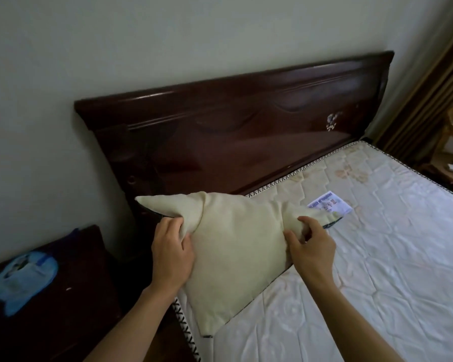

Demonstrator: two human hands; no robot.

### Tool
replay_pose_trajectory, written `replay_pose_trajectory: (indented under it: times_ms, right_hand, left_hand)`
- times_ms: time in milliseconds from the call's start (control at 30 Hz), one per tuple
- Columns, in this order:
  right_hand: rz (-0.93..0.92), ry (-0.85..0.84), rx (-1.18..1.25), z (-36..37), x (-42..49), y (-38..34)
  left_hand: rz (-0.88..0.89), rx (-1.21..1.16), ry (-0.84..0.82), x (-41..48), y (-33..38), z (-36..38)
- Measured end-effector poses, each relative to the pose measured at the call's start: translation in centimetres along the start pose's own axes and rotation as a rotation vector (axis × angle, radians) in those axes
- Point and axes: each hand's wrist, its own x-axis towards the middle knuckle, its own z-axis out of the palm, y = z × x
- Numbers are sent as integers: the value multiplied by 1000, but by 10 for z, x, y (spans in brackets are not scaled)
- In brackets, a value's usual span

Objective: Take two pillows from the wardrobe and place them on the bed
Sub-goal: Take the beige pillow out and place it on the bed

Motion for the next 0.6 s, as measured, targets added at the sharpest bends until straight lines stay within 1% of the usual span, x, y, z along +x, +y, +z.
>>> replay_pose_trajectory:
  times_ms: [167,300,500,600]
  right_hand:
    - [31,-2,74,51,10,45]
    - [83,57,171,92,13,83]
    - [104,33,155,154,21,155]
    - [156,29,147,184,24,190]
  left_hand:
    - [-10,-49,18,-8,-52,57]
    - [7,-58,49,-7,-84,98]
    - [8,-21,36,-15,-139,169]
    - [-2,2,22,-23,-165,204]
